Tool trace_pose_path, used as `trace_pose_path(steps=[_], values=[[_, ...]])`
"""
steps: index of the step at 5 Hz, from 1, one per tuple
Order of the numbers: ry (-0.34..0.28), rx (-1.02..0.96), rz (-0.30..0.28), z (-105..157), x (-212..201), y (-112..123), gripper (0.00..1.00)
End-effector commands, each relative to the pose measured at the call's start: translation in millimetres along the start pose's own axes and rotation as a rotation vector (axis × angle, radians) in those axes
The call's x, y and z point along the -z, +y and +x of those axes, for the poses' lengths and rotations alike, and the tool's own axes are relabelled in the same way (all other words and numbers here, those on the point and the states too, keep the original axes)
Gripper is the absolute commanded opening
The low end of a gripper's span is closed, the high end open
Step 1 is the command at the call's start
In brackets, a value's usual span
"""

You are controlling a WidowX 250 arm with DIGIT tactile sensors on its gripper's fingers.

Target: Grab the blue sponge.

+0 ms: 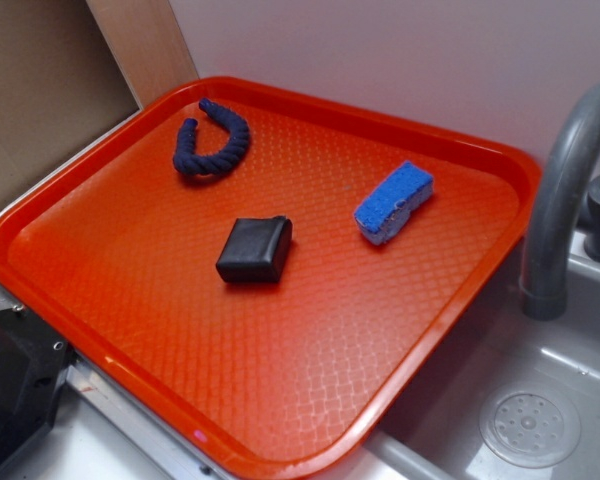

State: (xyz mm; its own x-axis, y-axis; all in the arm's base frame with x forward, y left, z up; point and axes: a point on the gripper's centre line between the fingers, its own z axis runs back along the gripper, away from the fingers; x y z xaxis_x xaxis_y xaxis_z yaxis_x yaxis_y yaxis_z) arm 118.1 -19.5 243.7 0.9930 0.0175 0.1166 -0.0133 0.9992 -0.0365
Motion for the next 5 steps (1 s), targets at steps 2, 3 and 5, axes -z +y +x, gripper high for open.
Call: trace_pose_path(steps=[2,3,5], values=[[-0.055,-0.059,-0.048,18.3,14.5,-27.8,1.00],[-0.176,-0.095,-0.153,60.3,33.3,-51.7,1.00],[-0.202,-0.084,-0.145,127.9,91.2,-91.2,1.00]])
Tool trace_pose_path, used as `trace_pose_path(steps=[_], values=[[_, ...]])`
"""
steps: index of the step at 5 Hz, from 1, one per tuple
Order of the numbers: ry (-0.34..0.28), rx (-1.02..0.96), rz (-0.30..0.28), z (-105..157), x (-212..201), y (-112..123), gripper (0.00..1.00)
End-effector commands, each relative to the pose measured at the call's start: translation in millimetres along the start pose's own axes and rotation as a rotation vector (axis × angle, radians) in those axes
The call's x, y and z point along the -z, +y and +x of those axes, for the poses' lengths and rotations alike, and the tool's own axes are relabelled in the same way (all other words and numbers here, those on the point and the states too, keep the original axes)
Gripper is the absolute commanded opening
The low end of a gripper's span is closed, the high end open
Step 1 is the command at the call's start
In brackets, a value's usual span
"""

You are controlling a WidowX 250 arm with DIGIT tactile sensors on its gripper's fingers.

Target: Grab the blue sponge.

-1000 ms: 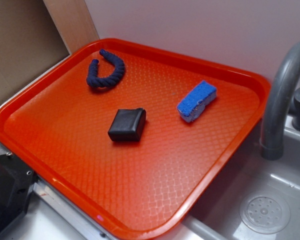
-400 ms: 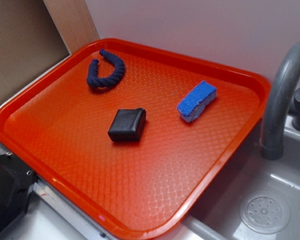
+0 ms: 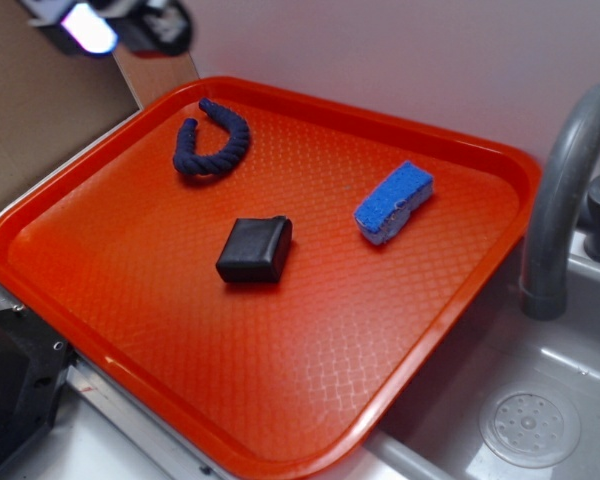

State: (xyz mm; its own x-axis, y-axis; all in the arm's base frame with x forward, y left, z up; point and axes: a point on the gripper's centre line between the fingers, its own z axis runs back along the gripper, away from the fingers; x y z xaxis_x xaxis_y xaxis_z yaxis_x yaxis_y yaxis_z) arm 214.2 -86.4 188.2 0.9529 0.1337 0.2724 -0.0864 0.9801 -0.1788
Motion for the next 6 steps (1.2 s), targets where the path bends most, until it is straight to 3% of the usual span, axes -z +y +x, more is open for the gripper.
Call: trace_pose_path(steps=[1,2,4,5,6], values=[[-0.005,0.047,0.020,43.7,67.4,-40.7,1.00],[-0.008,0.072,0.045,47.1,99.2,-57.9,1.00],[0.029,0.079,0.123,44.4,146.9,-62.1,1.00],[0.064,0.085,0.128,40.7,167.5,-54.9,1.00],[0.071,0.104,0.084,40.9,165.9,-57.9,1.00]])
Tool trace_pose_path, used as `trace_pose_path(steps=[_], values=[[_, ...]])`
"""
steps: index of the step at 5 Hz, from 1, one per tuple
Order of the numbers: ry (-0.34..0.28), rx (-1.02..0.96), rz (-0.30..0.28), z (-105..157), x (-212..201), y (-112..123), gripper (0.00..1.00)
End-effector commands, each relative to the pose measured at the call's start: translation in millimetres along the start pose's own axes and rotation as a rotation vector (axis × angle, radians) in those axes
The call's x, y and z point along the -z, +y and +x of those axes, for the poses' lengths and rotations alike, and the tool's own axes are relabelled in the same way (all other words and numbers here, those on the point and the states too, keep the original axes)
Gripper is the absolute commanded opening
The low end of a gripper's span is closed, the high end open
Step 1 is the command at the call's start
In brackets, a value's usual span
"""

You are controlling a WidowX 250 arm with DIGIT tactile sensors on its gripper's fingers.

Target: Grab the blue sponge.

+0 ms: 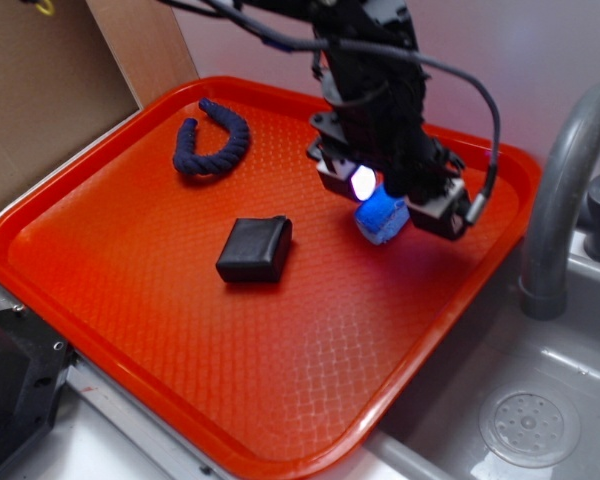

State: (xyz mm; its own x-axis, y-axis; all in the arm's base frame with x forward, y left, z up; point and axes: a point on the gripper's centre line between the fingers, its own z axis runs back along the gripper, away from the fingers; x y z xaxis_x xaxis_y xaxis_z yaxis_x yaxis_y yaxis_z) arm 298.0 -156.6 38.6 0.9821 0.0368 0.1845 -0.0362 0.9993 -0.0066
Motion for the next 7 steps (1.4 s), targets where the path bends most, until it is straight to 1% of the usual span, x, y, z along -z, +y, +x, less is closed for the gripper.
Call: trace_pose_path(steps=[1,2,3,4,5,6,7], values=[[-0.006,0.006,-0.077,13.1,-11.1,-5.2,0.96],[0.009,0.003,-0.078,14.9,-10.7,-4.1,0.00],[0.000,-0.003,-0.049,15.8,-9.5,-3.7,0.00],[-0.008,-0.010,-0.037,16.5,-10.0,-3.4,0.00],[-0.014,0.003,-0.020,0.5,-26.5,-17.2,0.00],[-0.014,0.018,0.033,-9.3,-60.7,-22.8,0.00],[-0.040,-0.025,0.055,-18.6,-110.6,-13.5,0.00]])
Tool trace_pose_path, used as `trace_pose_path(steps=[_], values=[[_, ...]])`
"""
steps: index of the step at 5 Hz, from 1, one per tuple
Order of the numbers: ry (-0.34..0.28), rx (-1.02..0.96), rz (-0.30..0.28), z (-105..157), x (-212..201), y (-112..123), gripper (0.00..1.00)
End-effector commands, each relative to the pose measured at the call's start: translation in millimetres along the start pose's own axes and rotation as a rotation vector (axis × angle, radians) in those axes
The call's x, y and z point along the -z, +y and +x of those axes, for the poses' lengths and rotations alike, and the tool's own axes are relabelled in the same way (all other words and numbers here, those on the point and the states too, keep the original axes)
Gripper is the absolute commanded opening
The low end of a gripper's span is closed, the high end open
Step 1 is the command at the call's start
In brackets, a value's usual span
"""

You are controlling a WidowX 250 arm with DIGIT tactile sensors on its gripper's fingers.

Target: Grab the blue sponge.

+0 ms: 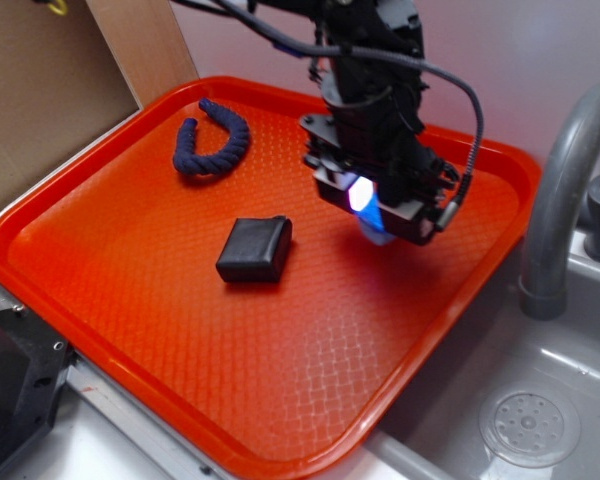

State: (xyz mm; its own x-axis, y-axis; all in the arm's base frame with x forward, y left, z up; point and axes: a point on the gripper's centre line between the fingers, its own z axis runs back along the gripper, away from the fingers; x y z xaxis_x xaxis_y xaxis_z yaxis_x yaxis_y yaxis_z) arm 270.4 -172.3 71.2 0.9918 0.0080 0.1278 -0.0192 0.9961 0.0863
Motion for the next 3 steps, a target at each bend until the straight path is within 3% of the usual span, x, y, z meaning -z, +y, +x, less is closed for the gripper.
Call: trace_pose_path(steps=[1,3], values=[[-0.101,-0.115,-0.067,-12.2,-114.8,32.6,0.00],[-0.133,-0.203,-0.208,-42.4,-174.0,91.0,0.00]])
